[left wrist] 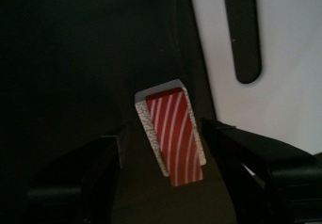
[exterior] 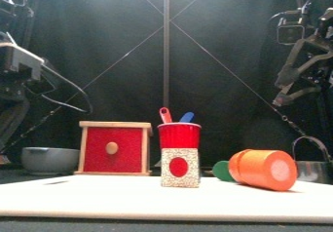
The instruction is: Put salmon sushi onto cutting board
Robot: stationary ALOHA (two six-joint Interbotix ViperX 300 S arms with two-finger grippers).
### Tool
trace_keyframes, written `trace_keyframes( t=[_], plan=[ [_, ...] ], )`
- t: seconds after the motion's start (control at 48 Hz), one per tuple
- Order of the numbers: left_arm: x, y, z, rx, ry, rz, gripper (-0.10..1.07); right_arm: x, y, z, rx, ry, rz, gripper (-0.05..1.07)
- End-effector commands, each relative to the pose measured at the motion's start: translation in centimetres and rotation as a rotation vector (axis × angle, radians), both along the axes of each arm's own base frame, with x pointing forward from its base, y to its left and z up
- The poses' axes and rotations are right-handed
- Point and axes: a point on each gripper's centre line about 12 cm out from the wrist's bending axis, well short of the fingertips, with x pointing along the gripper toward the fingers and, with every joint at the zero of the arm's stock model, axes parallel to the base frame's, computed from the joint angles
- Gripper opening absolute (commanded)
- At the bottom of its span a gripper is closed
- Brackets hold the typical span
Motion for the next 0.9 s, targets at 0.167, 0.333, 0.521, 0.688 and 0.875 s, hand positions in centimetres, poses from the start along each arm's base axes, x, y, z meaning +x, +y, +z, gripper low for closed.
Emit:
trace_keyframes(
  t=[0.167,0.333,0.521,0.688,0.875],
  plan=[
    [0.5,-0.2,-0.7,0.014,-0.002,-0.008,0.83,0.5,0.3,1.0,0.015,-0.027,0.003,0.88],
    [0.4,-0.3,-0.4,0.006,-0.008,-0.006,0.65,0.4,0.3,1.0,0.019,-0.025,0.001,0.88],
    [2.6,-0.1,2.9,0.004,-0.138,-0.055,0.60,0.4,0.3,0.8,0.022,-0.021,-0.001,0.88],
    [5.5,1.4,4.3,0.071,-0.219,-0.073,0.60,0.4,0.3,0.9,0.023,-0.024,-0.001,0.88],
    [8.2,3.8,4.0,0.118,-0.236,-0.031,0.60,0.4,0.2,0.9,0.025,-0.024,-0.004,0.88]
  ],
)
